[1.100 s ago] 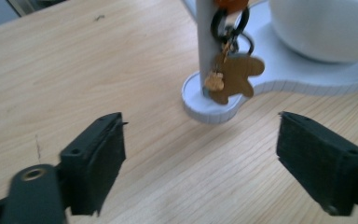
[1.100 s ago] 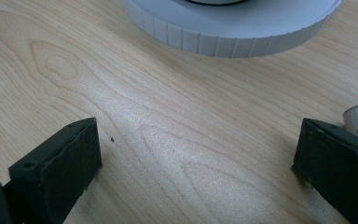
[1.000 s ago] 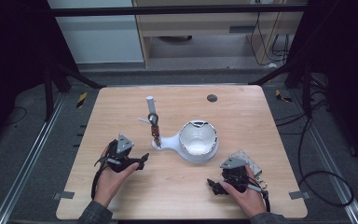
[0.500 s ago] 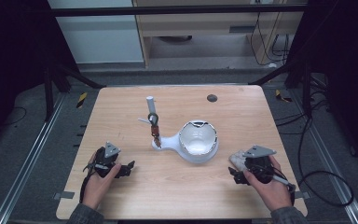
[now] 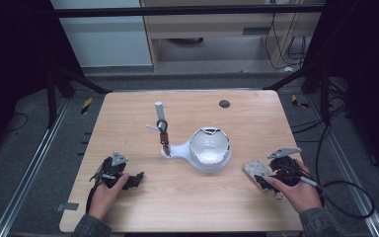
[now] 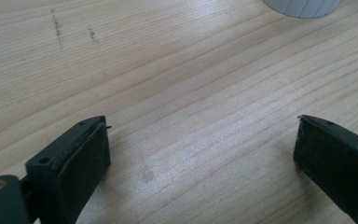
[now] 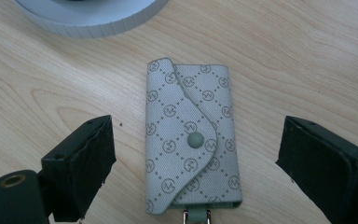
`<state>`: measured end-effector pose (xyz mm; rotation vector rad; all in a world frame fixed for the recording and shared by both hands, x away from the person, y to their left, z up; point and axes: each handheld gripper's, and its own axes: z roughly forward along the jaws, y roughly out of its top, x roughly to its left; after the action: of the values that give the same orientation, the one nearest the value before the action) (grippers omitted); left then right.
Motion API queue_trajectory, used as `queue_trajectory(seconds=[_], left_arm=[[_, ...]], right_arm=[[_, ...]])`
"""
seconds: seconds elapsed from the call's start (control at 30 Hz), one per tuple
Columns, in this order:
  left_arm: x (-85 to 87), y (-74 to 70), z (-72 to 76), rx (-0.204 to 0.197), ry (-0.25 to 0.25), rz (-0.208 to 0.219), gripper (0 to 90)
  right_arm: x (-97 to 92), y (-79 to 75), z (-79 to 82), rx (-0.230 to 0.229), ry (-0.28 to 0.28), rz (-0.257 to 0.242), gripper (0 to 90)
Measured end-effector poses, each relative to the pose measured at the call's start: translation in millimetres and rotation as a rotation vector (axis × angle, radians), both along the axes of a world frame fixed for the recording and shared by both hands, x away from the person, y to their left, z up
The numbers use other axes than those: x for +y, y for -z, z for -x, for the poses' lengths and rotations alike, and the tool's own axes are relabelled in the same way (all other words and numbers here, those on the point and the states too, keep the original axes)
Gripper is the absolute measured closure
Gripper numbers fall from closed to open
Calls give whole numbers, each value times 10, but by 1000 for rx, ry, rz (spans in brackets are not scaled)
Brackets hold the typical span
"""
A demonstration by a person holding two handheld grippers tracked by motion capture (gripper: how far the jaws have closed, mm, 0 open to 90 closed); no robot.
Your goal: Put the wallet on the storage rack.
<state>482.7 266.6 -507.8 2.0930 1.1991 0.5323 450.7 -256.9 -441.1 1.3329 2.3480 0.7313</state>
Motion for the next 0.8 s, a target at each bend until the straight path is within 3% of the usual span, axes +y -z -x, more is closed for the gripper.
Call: queue_trajectory(seconds=[0.47,0.8], left_arm=[[4,7,-13,-1,9,-4,2],[2,8,-14,0,10,-4,0]], right_arm=[[-25,-130,-82,102,-39,80,98],[-2,-75,-179,168,-37,113,152]])
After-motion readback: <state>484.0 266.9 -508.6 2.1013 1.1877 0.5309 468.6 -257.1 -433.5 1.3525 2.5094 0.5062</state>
